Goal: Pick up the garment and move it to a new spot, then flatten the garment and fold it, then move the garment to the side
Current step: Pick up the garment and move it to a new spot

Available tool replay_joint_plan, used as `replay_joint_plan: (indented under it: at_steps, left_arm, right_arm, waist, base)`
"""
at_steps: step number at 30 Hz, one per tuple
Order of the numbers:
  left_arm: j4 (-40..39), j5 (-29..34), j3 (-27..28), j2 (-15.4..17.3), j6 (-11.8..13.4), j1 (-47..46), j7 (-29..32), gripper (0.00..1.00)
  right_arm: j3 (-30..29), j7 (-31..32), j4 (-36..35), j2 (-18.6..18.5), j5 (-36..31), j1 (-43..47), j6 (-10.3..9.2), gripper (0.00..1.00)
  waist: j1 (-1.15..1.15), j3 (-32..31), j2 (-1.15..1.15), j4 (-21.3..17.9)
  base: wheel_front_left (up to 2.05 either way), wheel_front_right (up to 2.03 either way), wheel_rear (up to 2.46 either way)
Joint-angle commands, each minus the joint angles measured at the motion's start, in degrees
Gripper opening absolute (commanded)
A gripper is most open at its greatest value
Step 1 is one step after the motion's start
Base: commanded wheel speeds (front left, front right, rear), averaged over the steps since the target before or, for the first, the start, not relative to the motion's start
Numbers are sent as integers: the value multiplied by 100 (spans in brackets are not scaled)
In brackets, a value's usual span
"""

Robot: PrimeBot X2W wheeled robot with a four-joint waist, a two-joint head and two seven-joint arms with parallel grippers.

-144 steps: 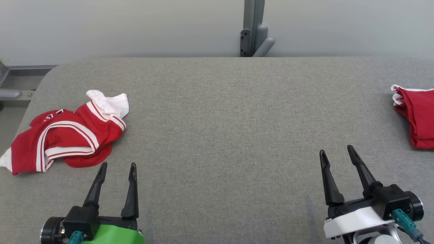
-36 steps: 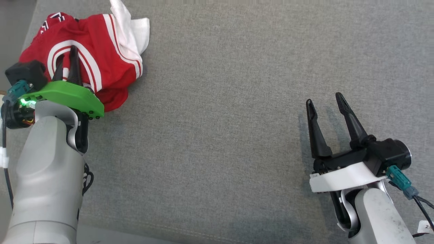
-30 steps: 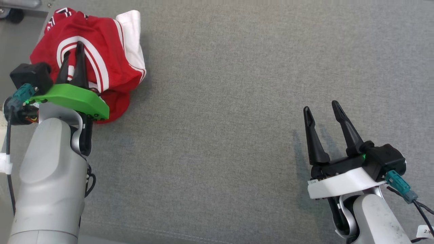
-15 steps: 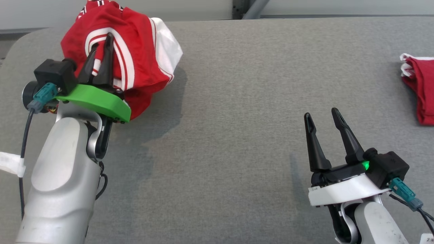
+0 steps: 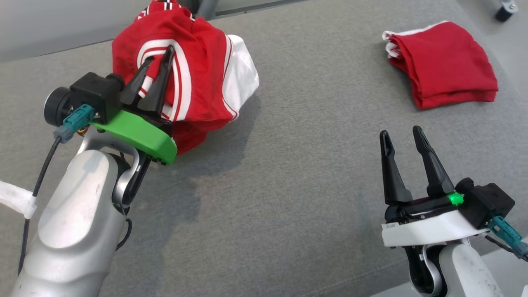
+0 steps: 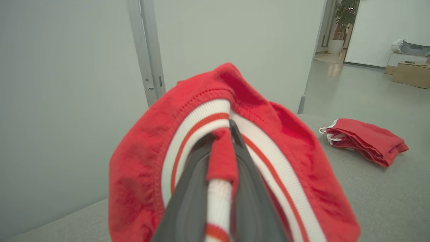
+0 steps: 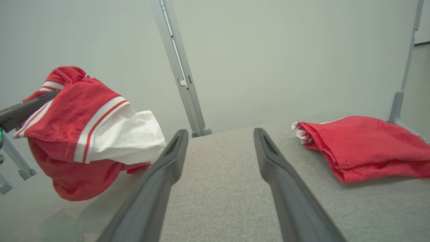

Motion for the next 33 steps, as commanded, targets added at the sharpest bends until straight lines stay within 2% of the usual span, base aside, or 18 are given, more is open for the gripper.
replay_joint_plan:
  at_steps: [1,7,13,17,20,22,23,24,29,33]
  left_arm:
    - [-71,-91,-61,82,-20,94,44,0]
    - [-52,-189,-580,450,-19,161,67,0]
    - [338,-117,-1133,839,-19,143,-176,0]
    - [705,-250,-1425,867,-19,73,-408,0]
    - [922,-445,-1521,744,-19,-11,-544,0]
    - [1053,-558,-1477,616,-19,-49,-650,42]
    - [1110,-599,-1428,537,5,-66,-703,82]
    - [1160,-628,-1376,465,28,-67,-735,100]
    - [1380,-862,-1268,120,36,151,-822,100]
    - [1483,-955,-1126,-104,149,453,-860,100]
  right_arm:
    - [18,-17,-55,0,71,-19,-6,100]
    - [28,-18,-121,1,239,-58,-6,100]
    - [79,-18,-157,1,296,-127,-6,100]
    - [98,-18,-131,-1,232,-154,-6,100]
    - [80,-18,-97,-1,145,-187,-6,100]
    - [54,-18,-57,-3,82,-186,-6,100]
    - [41,-18,-39,-4,49,-184,-6,100]
    - [56,-17,-10,-4,12,-187,-6,100]
    - [163,-18,188,-6,-165,-148,-6,100]
    - [317,-18,368,-9,-254,-8,-6,100]
  waist:
    - [0,444,0,-671]
    - [0,850,0,-941]
    - [0,1121,0,-1017]
    - [0,1173,0,-955]
    - [0,1098,0,-822]
    - [0,979,0,-686]
    - [0,913,0,-608]
    - [0,843,0,-538]
    - [0,357,0,-121]
    - [0,-130,0,218]
  base:
    - [0,0,0]
    - [0,0,0]
    - [0,0,0]
    - [0,0,0]
    - [0,0,0]
    - [0,0,0]
    - [0,0,0]
    - [0,0,0]
    - [0,0,0]
    - [0,0,0]
